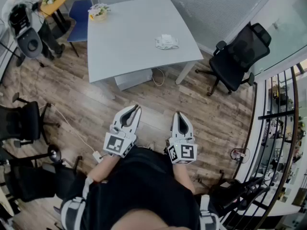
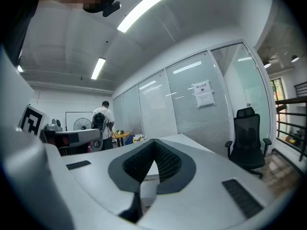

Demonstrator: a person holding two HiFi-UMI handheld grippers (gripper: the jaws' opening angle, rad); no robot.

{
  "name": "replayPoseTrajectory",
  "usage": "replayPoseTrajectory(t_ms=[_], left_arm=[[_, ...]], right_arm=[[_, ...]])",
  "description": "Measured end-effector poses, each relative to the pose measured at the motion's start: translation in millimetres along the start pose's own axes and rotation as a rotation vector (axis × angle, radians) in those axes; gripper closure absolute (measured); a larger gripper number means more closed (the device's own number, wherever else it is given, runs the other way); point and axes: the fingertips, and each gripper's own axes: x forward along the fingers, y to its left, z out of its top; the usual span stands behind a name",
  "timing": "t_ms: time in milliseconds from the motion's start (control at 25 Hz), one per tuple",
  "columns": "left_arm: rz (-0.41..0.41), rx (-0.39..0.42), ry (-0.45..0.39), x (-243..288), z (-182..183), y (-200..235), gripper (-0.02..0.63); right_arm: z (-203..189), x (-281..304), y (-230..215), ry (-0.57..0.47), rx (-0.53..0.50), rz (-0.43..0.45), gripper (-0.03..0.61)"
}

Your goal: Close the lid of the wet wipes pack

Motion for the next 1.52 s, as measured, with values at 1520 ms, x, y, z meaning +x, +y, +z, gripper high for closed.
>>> replayPoseTrajectory(t_ms=[1520], left_arm=[[-0.073,-0.068,0.062,29.7,-28.7,110.7,0.565]], right_arm=[[-19.3,94.9,22.8,0.025,0.048,-0.106,0.41]])
